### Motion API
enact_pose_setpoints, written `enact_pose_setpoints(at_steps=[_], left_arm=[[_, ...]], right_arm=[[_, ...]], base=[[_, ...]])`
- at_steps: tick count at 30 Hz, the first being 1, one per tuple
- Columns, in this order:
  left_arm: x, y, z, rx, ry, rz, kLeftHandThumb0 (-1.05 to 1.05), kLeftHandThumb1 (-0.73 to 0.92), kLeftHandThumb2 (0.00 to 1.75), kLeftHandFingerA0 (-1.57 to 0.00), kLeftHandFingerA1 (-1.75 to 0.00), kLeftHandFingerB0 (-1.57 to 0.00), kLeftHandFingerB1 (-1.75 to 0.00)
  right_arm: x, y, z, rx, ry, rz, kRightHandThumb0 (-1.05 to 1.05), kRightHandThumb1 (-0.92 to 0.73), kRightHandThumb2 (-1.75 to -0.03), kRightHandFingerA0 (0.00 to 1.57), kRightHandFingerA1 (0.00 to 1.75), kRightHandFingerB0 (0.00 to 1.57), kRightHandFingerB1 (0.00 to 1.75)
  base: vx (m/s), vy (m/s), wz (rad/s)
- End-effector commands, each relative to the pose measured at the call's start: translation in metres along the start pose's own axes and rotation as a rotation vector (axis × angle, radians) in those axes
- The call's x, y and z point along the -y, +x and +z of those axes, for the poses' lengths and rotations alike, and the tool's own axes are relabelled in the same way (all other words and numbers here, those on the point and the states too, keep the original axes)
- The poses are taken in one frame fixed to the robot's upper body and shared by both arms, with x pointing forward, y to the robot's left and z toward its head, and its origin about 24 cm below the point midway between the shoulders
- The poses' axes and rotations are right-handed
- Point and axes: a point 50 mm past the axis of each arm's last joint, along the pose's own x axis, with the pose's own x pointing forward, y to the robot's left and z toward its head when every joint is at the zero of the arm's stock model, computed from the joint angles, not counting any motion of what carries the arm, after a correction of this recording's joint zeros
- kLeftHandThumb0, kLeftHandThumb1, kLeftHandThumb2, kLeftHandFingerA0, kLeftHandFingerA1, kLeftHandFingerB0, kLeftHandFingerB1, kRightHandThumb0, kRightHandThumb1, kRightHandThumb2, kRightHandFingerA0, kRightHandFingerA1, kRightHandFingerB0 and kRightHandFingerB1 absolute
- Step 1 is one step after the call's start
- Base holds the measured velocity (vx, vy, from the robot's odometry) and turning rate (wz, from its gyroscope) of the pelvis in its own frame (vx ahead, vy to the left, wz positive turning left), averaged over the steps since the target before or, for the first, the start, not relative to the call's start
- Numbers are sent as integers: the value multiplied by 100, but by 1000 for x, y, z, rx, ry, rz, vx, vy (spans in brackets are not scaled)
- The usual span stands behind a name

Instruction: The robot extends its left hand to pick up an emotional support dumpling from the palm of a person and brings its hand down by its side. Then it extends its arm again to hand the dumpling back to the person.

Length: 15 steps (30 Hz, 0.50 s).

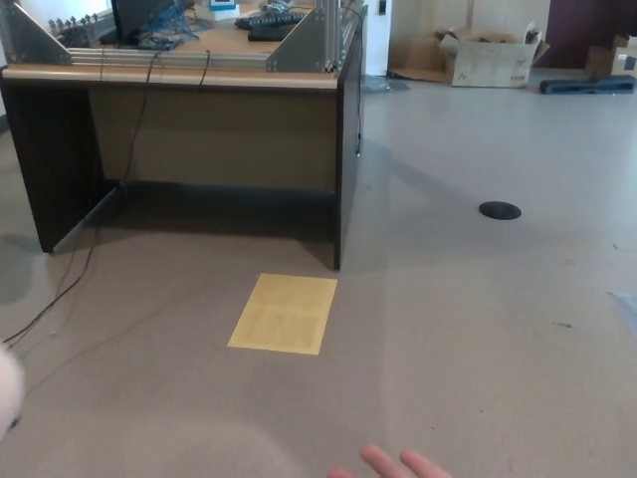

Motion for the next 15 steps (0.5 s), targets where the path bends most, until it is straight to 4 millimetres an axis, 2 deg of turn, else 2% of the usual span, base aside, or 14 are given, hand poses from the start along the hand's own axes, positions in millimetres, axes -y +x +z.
enact_pose_setpoints(at_steps=[1,2,5,6,9,10,12,13,15], left_arm=[[162,40,70,289,768,-523,-10,73,62,-96,-121,-93,-75],[175,41,68,306,823,-568,-19,71,61,-94,-119,-91,-71],[189,41,64,327,892,-618,-19,71,61,-94,-119,-91,-71],[219,42,52,326,983,-709,-19,69,61,-94,-118,-96,-66],[252,40,39,339,1079,-822,-19,67,60,-98,-119,-101,-64],[259,39,35,340,1098,-847,-18,67,60,-93,-126,-101,-65],[267,38,30,341,1120,-872,-18,67,60,-93,-126,-101,-65],[281,36,16,339,1124,-931,-12,66,67,-85,-142,-96,-73],[305,31,-8,341,1132,-1037,-15,65,71,-85,-142,-94,-78]], right_arm=[[10,7,5,4,0,-46,-32,-64,-58,74,48,53,40],[10,7,5,6,-1,-45,-32,-65,-59,73,48,52,40],[11,6,5,9,-4,-43,-32,-65,-59,73,48,52,40],[10,7,6,11,4,-42,-31,-65,-59,73,48,53,40],[10,7,7,17,7,-45,-31,-64,-59,73,48,53,41],[10,7,7,16,5,-44,-31,-65,-59,72,47,52,40],[11,7,7,13,3,-42,-31,-65,-59,72,47,52,40],[11,7,7,11,1,-40,-33,-65,-59,71,47,52,40],[12,8,7,12,-2,-33,-35,-66,-59,74,49,54,41]], base=[[0,0,0],[0,0,0],[0,0,0],[0,0,0],[0,0,0],[0,0,0],[0,0,0],[0,0,0],[0,0,0]])
